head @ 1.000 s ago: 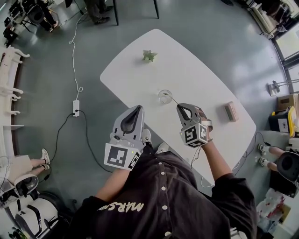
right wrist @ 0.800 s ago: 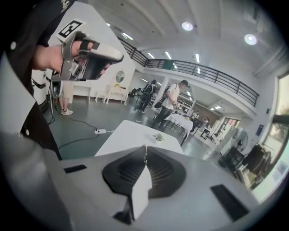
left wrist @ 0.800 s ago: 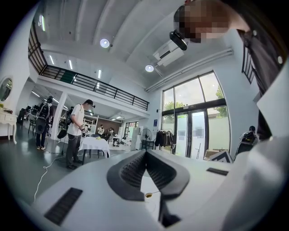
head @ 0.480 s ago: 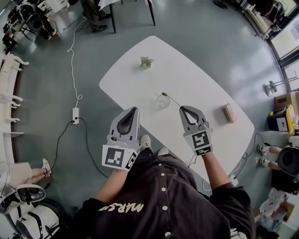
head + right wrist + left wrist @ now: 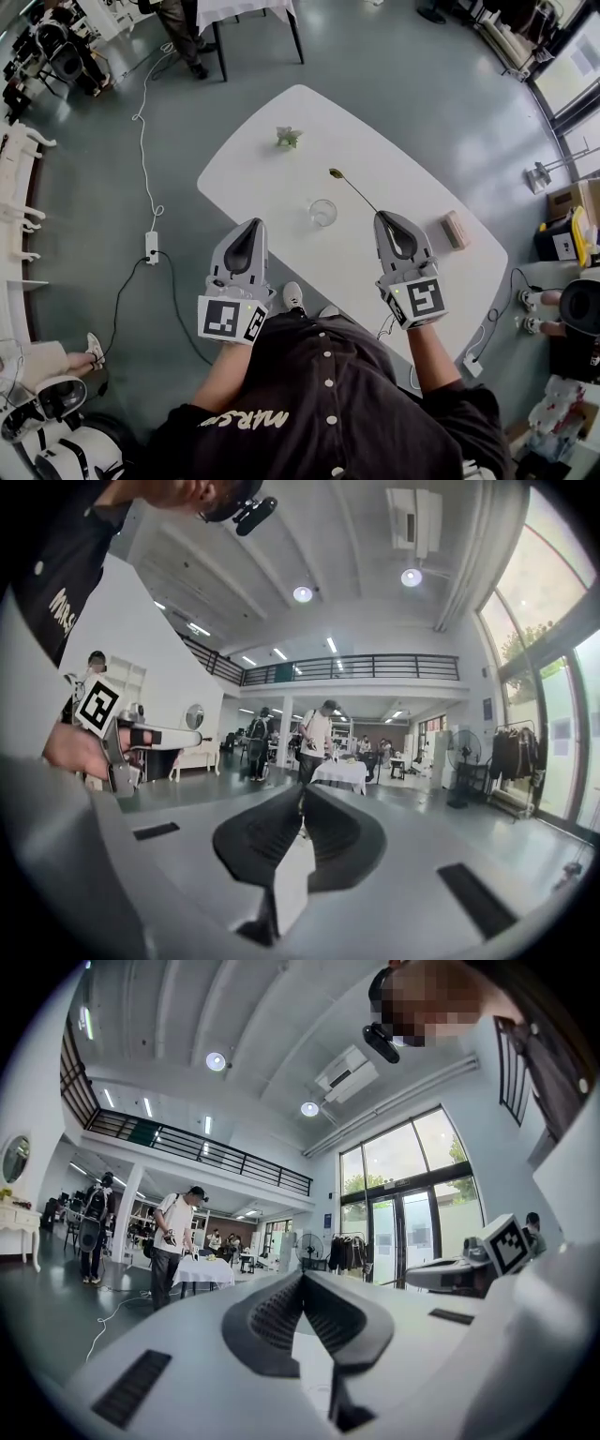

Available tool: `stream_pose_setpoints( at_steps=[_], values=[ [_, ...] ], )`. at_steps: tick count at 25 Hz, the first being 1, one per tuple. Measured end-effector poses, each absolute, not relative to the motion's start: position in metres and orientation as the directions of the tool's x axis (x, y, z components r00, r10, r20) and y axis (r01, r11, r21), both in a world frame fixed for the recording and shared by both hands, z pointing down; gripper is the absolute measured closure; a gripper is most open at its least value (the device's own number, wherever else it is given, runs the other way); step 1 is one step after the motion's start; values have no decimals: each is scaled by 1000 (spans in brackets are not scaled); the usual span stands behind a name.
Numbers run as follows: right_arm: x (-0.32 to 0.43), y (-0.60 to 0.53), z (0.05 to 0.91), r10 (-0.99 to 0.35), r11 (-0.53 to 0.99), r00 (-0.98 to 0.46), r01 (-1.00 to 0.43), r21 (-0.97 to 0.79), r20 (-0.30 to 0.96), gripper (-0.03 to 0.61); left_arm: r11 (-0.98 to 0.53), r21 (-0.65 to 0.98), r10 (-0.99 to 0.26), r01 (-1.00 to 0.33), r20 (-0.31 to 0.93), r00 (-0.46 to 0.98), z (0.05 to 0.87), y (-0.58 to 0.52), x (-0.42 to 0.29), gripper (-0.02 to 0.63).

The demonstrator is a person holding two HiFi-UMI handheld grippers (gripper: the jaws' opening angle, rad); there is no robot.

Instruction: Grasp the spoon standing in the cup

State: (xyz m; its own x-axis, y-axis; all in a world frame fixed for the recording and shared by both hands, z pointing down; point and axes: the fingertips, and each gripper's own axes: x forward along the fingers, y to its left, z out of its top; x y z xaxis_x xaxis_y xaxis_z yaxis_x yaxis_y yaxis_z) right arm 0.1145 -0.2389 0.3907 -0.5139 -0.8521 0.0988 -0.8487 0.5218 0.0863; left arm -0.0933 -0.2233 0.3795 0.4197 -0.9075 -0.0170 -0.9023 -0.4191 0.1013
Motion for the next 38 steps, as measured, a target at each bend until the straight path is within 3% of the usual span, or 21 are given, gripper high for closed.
stream_pose_setpoints(
  at_steps=[15, 25, 38],
  values=[
    [154, -237, 339, -907, 413, -417, -908, 68, -57, 569, -379, 53, -925, -924, -60, 376, 357, -233, -118, 607],
    [185, -235, 344, -936, 342, -344, -939, 36, -81, 569, -346, 28, -937, -938, -59, 344, 355, -234, -137, 607],
    [192, -231, 343, -930, 352, -352, -936, 16, -109, 569, -338, 26, -940, -941, -62, 336, 355, -236, -136, 606]
  ],
)
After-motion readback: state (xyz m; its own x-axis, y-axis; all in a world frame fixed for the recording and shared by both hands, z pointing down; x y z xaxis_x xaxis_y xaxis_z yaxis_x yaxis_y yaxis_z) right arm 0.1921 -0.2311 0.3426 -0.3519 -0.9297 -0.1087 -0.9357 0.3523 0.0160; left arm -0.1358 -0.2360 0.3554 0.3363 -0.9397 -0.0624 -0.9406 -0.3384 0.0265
